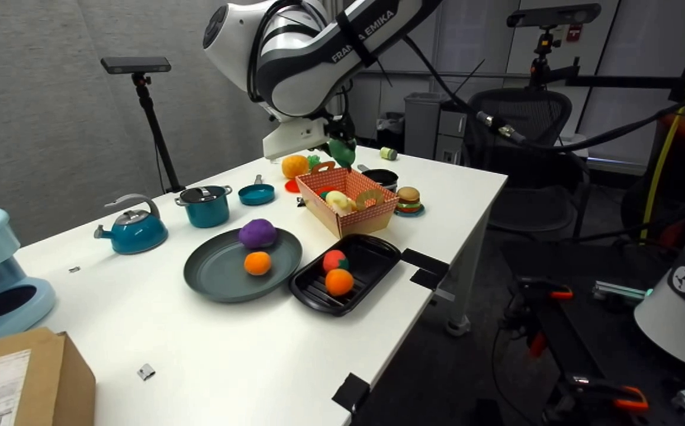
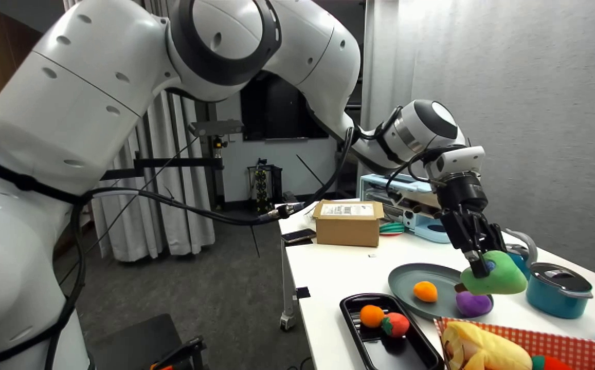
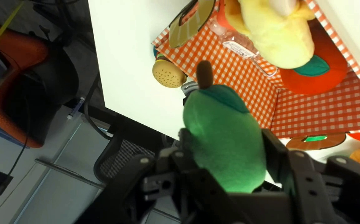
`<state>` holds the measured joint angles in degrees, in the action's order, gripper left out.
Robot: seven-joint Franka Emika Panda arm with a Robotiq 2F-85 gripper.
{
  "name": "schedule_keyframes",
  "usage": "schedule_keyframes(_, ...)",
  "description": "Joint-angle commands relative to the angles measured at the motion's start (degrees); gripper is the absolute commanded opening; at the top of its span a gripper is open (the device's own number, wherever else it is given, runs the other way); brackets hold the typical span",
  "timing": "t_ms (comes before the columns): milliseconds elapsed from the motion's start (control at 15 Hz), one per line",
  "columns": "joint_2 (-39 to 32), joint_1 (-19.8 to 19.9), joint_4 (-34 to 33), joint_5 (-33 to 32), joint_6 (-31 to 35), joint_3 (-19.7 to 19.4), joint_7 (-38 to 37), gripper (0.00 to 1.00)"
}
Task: Take the pear plush toy from the plate and place it in the box
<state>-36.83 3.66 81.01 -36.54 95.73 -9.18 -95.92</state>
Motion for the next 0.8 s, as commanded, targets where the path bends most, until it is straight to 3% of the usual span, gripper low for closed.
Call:
schedule_keyframes(0,-2.2,-0.17,-3.61,2.74,-1.11,-0.83,3.59,0.9)
schedule_keyframes(133,-2.56,-0.28,-3.91,3.32,-1.1,-1.05,4.58,1.0)
schedule_keyframes(733,-0.55,-0.66,-1.21,5.38,0.2,-0.93,6.59,1.0)
